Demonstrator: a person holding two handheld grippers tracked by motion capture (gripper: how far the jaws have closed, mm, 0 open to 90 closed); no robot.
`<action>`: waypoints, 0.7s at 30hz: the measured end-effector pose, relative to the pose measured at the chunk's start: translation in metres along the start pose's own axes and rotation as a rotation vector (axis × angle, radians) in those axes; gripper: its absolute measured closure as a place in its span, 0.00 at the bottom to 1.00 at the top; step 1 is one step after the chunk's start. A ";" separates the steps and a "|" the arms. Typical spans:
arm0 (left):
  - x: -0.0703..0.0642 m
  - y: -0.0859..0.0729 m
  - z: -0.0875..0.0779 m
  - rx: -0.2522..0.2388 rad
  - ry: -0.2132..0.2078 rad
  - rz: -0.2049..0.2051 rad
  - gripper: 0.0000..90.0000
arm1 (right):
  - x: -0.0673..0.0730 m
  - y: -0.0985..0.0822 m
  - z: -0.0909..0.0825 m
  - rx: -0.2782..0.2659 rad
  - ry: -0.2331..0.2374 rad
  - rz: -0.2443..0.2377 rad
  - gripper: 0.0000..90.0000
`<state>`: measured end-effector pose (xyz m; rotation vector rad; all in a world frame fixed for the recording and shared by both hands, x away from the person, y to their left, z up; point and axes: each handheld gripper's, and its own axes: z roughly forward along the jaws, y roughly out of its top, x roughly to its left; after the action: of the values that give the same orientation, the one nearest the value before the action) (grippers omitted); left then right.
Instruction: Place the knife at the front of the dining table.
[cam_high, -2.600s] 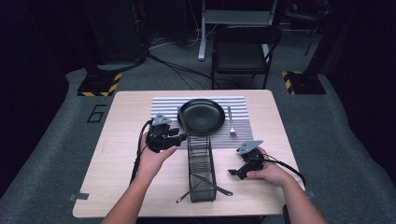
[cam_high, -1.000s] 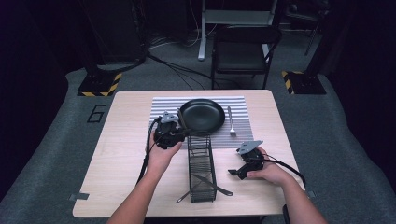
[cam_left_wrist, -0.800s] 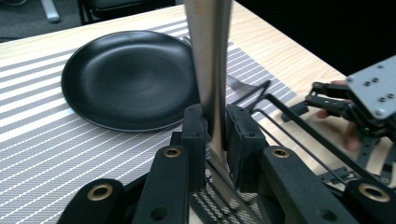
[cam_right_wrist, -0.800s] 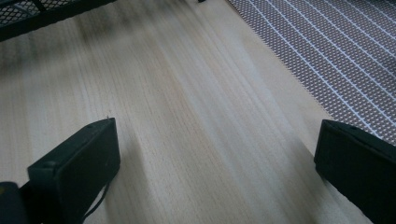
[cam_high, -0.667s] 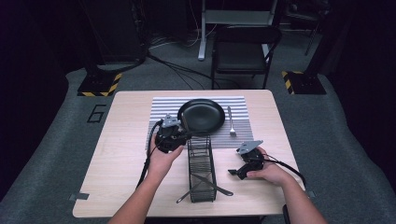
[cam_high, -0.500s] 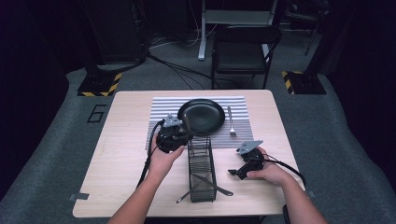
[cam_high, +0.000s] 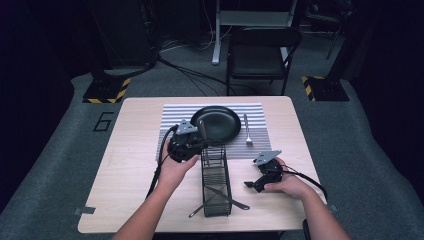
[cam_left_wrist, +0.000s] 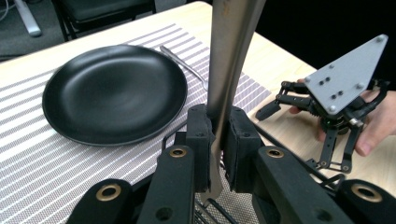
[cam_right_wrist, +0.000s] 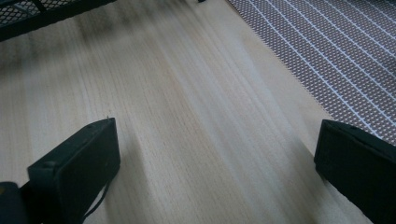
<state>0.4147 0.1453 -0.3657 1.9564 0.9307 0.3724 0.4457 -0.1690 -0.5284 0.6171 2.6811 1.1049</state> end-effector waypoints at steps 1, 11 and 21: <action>0.000 0.001 -0.001 -0.003 0.001 0.003 0.91 | 0.000 0.000 0.000 0.000 0.000 0.000 0.00; -0.002 0.022 -0.016 -0.007 -0.012 0.004 0.91 | 0.000 0.000 0.000 -0.002 -0.001 0.004 0.00; -0.001 0.038 -0.034 -0.029 -0.025 0.009 0.91 | 0.000 0.000 0.000 0.000 -0.001 0.000 0.00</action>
<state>0.4116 0.1533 -0.3155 1.9358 0.8959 0.3643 0.4457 -0.1690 -0.5284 0.6170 2.6803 1.1051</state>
